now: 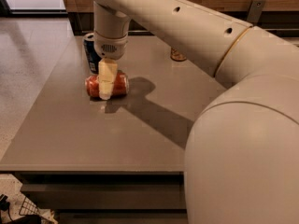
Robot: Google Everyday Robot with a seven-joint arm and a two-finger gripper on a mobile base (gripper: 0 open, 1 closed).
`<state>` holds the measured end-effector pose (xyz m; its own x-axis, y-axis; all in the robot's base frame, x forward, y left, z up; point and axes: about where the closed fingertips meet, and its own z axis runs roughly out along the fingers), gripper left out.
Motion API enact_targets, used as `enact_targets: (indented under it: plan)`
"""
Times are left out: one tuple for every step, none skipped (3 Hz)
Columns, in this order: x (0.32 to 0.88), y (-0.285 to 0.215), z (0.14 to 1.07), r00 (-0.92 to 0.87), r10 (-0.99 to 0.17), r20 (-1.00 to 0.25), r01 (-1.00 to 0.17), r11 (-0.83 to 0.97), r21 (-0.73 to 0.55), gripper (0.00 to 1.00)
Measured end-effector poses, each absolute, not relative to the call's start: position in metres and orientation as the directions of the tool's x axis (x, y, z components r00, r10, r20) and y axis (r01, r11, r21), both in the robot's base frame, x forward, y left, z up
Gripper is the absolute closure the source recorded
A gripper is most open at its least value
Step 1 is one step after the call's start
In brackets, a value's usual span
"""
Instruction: Place coke can upright
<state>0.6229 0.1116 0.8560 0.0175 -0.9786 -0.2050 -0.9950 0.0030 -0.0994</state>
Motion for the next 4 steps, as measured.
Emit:
enact_targets:
  plan:
    - [0.617,0.1063,0.8393,-0.01,-0.984,-0.176,-0.997,0.023,-0.068,0.0]
    - [0.6141,0.1111,0.8407,0.002,-0.986,-0.167,-0.997,0.011,-0.076,0.0]
    - [0.6117,0.1141,0.8349,0.013,-0.989,-0.144,-0.998,-0.003,-0.07,0.26]
    - [0.6125,0.1152,0.8335,0.013,-0.989,-0.147,-0.997,-0.003,-0.071,0.5]
